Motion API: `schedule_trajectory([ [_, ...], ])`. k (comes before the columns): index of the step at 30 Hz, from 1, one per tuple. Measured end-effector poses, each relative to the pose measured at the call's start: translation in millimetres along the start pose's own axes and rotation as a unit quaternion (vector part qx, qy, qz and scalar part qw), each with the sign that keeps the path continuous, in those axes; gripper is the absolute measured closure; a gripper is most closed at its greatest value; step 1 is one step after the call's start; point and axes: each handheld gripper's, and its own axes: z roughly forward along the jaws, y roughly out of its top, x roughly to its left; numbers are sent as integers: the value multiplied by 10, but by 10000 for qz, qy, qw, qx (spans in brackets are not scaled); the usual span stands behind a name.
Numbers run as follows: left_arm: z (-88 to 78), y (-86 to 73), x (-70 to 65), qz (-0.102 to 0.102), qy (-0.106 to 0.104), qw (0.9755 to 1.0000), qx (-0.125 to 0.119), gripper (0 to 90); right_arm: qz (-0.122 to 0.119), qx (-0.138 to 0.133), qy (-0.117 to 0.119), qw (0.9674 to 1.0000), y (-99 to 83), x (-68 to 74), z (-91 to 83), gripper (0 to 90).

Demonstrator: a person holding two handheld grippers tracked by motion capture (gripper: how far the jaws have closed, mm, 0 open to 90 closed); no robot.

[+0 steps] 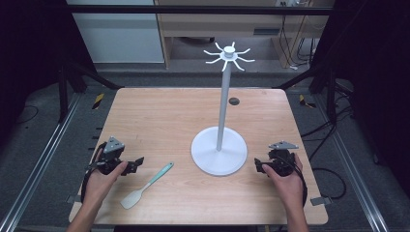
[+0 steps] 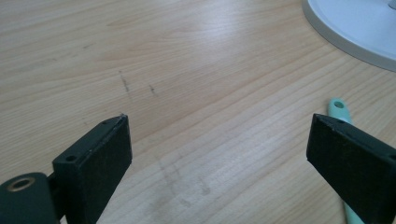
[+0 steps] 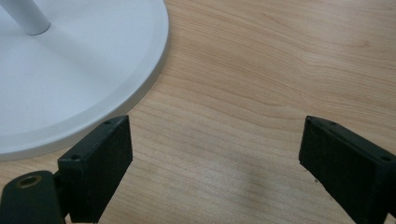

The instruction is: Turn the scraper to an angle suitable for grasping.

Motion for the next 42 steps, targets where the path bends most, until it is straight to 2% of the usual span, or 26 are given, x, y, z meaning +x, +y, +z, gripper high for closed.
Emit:
schedule_trajectory([
  [1,4,10,-45,-23,-69,10000,27,66,-8,0,7,10000,-1,-5,0,101],
  [3,-2,27,-95,62,-86,9999,71,68,2,-11,25,10000,0,-6,-2,102],
  [8,-33,94,-215,122,-168,9998,46,77,3,-50,68,10000,8,-2,5,102],
  [11,-36,121,-268,54,-199,9998,67,84,7,-66,80,9999,8,-11,3,102],
  [16,-61,146,-321,74,-182,9998,63,200,45,-65,57,10000,2,-21,-3,102],
  [18,-76,163,-343,125,-231,9996,106,216,49,-63,54,10000,2,-17,-4,102],
  [20,-94,185,-389,249,-223,9993,170,334,23,-48,60,10000,3,-11,-2,103],
  [22,-98,191,-405,278,-213,9992,169,418,7,-44,48,10000,5,-6,-1,105],
  [24,-93,218,-457,404,-266,9985,245,475,7,-42,55,10000,8,-4,2,105],
  [25,-93,218,-457,404,-266,9985,245,509,7,-42,55,10000,8,-4,2,105],
  [27,-83,245,-510,514,-312,9977,310,556,-3,-12,50,10000,7,-4,9,105],
  [32,-53,259,-538,547,-390,9968,427,644,49,-28,66,10000,5,-18,12,107],
  [33,-38,265,-527,526,-390,9969,441,698,30,-23,51,10000,5,-25,13,107],
  [37,-19,277,-542,543,-466,9963,476,791,2,21,44,10000,4,-10,8,108],
  [42,99,274,-604,718,-499,9938,690,867,-17,29,43,10000,10,11,8,111],
])
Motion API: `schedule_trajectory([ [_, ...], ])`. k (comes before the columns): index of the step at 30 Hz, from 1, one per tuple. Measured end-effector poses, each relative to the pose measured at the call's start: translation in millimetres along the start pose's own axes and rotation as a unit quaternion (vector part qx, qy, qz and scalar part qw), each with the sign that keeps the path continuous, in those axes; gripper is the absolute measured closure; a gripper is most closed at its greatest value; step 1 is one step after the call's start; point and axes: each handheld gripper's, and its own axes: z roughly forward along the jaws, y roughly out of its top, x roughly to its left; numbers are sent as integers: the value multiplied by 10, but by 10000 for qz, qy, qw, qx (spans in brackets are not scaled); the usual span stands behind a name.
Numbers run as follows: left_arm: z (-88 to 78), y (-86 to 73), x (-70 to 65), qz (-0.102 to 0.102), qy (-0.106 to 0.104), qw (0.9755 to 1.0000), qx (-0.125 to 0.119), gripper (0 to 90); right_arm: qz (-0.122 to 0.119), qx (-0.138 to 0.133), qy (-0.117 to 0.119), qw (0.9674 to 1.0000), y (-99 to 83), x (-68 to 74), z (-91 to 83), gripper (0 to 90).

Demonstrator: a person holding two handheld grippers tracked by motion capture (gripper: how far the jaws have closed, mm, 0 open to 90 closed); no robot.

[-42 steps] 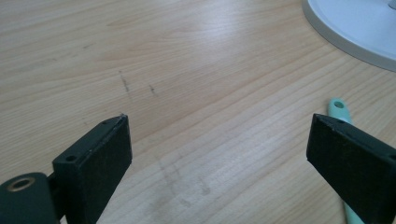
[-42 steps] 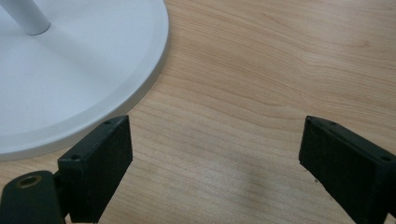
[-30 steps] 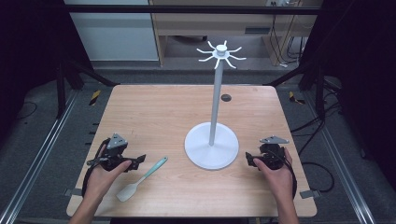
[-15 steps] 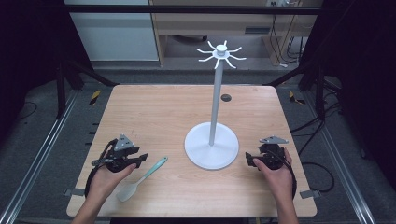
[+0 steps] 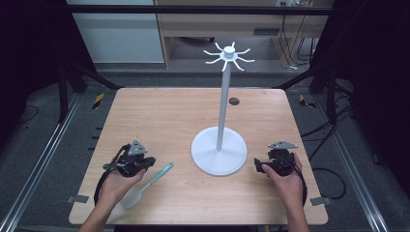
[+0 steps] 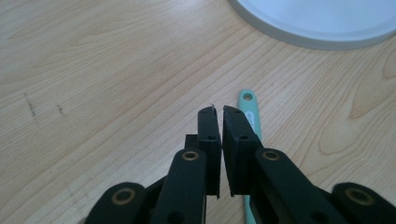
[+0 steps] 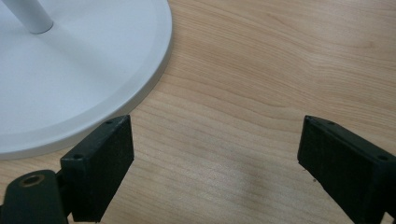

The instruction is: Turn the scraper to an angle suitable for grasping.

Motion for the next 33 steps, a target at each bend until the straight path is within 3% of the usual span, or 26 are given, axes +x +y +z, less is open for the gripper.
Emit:
schedule_trajectory([
  [8,113,26,-88,134,-28,9998,162,899,-141,69,10,9999,14,45,12,117],
  [15,265,-2,-102,131,-47,9993,334,900,-88,52,2,9999,11,31,14,117],
  [33,417,-33,-137,252,-46,9980,579,900,-127,80,-1,9999,11,41,19,117],
])
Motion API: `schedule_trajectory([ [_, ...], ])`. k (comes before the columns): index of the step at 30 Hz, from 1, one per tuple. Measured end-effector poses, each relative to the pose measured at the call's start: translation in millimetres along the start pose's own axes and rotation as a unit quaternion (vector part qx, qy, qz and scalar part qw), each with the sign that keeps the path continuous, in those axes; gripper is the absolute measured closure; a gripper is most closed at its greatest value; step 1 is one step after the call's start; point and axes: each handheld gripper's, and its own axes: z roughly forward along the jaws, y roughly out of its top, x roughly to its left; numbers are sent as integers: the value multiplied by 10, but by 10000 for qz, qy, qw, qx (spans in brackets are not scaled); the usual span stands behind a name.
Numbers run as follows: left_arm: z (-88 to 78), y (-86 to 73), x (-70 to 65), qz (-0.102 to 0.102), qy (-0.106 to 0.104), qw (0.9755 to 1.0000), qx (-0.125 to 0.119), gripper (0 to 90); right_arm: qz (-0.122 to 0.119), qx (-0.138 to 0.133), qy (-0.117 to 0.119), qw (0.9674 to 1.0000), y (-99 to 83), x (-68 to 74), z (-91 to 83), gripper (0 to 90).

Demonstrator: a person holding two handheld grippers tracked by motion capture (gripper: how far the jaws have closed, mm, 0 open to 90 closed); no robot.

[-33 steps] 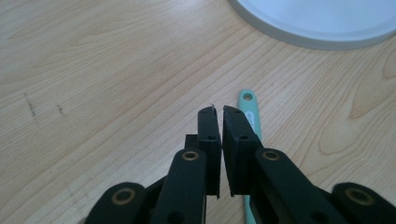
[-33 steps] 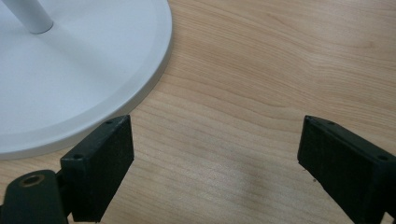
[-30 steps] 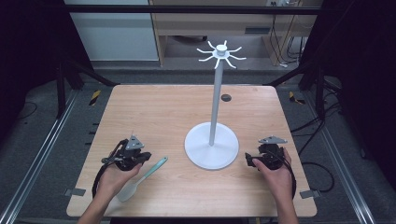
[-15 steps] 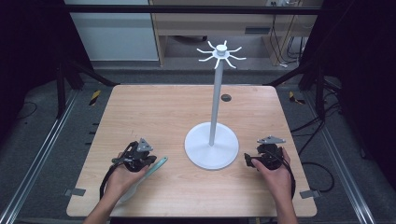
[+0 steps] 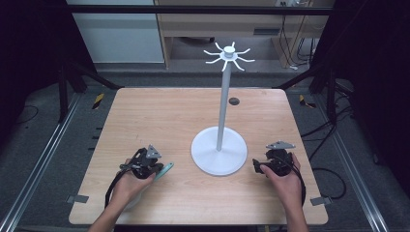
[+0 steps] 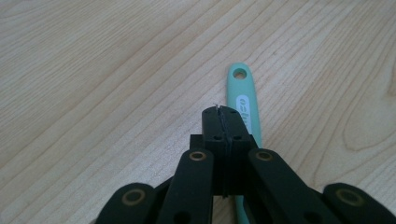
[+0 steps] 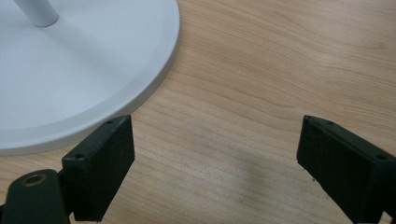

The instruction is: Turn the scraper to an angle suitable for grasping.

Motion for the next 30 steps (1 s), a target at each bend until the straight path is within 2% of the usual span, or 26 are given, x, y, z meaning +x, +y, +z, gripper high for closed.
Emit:
schedule_trajectory([
  [8,1,1,-5,35,-11,10000,7,900,-13,15,22,10000,1,1,3,116],
  [15,5,13,-54,79,-154,9998,10,900,-17,39,27,10000,1,5,7,115],
  [19,5,28,-125,214,-251,9995,30,900,-6,50,40,10000,-1,7,10,115],
  [20,3,35,-165,239,-361,9991,36,900,-3,53,42,10000,-1,7,10,115],
  [23,2,38,-211,332,-357,9988,42,900,-4,53,47,10000,-1,7,10,115],
  [30,-14,51,-354,567,-528,9970,91,900,-1,52,53,10000,-1,6,10,115],
])
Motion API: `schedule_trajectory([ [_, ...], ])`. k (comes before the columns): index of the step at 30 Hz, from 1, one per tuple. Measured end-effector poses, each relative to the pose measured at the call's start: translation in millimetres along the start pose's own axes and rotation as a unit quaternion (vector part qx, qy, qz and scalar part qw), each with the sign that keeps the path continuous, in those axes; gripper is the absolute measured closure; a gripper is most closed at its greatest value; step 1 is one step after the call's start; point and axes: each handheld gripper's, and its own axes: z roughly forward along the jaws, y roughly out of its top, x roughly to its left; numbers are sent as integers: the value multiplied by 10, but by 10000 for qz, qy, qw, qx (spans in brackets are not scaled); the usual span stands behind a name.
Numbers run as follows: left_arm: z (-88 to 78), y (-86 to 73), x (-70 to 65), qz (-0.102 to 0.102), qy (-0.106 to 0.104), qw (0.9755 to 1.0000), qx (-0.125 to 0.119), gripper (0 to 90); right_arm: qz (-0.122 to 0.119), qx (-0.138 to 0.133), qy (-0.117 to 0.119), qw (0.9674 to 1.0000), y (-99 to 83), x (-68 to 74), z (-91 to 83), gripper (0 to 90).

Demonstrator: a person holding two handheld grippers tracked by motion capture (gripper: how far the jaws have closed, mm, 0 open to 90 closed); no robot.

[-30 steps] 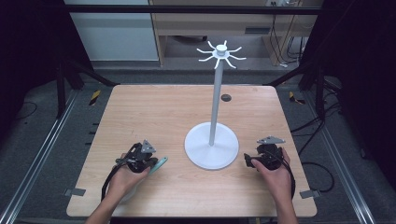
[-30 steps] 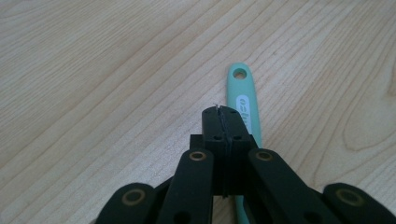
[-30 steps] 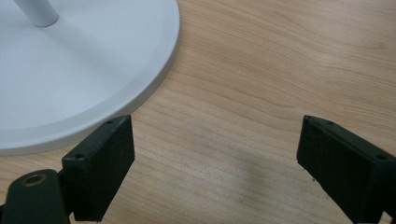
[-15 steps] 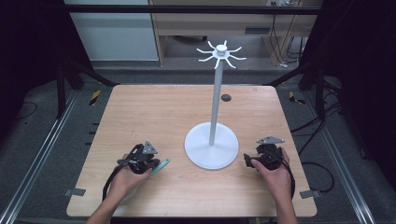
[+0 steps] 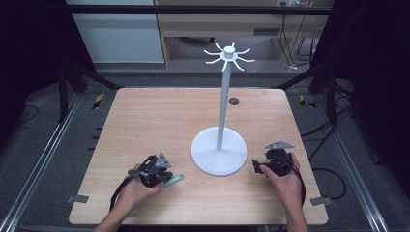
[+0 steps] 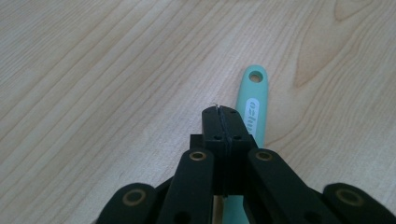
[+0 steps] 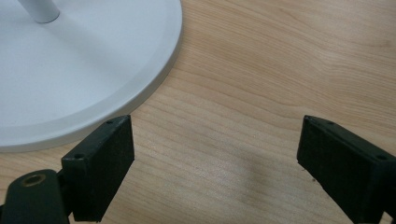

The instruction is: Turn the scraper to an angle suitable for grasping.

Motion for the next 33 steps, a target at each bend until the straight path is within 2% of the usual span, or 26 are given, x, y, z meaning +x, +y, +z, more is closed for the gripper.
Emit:
schedule_trajectory([
  [5,-5,-1,-21,68,-103,9999,27,900,-19,33,5,10000,0,1,0,114],
  [7,-9,-6,-33,74,-211,9997,25,900,-13,30,6,10000,1,2,3,115],
  [14,-23,-5,-56,138,-209,9997,-11,900,-37,19,-35,10000,2,4,5,115],
  [15,-55,4,-44,142,-152,9997,-86,900,-27,22,-18,10000,2,3,1,114],
  [19,-134,22,-20,92,-143,9996,-217,900,-20,29,-5,10000,-3,-1,-1,114],
  [24,-229,29,-5,123,-172,9995,-253,900,-19,24,-25,10000,-4,-6,8,114],
  [28,-277,54,14,241,-244,9993,-114,900,-7,12,-34,10000,-8,-9,5,114],
  [32,-301,91,13,364,-282,9989,14,848,-15,-3,-43,10000,-8,-10,1,114],
  [33,-310,111,7,387,-291,9988,31,798,-17,4,-26,10000,-6,-8,-1,114],
])
